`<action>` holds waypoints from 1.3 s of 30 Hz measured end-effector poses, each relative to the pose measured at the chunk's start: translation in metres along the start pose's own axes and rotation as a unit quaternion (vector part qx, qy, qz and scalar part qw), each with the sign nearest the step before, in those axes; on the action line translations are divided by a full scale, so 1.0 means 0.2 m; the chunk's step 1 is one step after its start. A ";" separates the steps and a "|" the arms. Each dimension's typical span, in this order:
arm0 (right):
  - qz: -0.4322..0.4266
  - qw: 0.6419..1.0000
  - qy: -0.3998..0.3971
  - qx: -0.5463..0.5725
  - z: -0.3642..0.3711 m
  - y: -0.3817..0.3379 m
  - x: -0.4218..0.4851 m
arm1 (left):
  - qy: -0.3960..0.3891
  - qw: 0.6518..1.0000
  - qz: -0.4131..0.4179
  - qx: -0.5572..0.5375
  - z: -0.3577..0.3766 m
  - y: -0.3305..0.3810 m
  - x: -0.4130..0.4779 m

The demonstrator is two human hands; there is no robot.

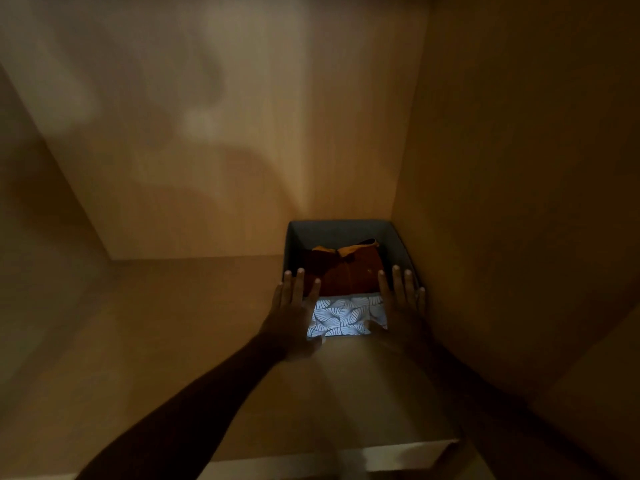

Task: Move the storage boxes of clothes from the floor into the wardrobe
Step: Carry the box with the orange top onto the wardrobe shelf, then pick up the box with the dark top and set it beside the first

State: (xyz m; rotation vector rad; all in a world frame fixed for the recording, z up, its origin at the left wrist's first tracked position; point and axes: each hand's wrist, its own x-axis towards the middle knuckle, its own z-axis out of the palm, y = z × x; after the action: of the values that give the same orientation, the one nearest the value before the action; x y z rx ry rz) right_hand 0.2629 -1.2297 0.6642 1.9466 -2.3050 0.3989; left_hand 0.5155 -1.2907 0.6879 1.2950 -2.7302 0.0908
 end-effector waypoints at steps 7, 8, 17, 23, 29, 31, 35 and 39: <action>-0.022 1.000 -0.009 0.017 0.01 0.01 0.07 | -0.014 1.000 -0.012 -0.019 -0.01 0.00 0.01; -0.018 1.000 -0.013 0.016 0.01 0.01 0.07 | -0.022 0.999 -0.015 -0.028 -0.02 0.00 0.02; -0.022 0.999 0.019 0.040 0.02 0.00 -0.01 | -0.021 0.996 0.003 -0.086 -0.02 -0.07 0.02; -0.083 0.980 0.067 0.168 -0.05 -0.24 -0.24 | 0.196 0.917 -0.106 -0.332 0.06 0.01 -0.32; -0.089 0.895 -0.055 0.433 -0.03 -0.64 -0.49 | 0.232 0.757 -0.307 -0.528 0.01 0.02 -0.91; -0.087 0.866 -0.106 0.480 -0.02 -0.78 -0.54 | 0.261 0.740 -0.348 -0.513 -0.01 0.03 -1.13; -0.145 0.825 -0.216 0.501 0.02 -1.10 -0.73 | 0.295 0.678 -0.466 -0.486 0.03 0.09 -1.63; -0.212 0.764 -0.327 0.514 0.05 -1.38 -1.00 | 0.331 0.598 -0.575 -0.451 0.07 0.23 -2.08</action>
State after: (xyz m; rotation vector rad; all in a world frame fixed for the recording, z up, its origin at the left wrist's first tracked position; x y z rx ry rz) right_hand 0.5696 -1.0834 0.6438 3.5123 -1.9159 1.3215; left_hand 0.7391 -0.9429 0.6192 1.7495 -0.6810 -0.6670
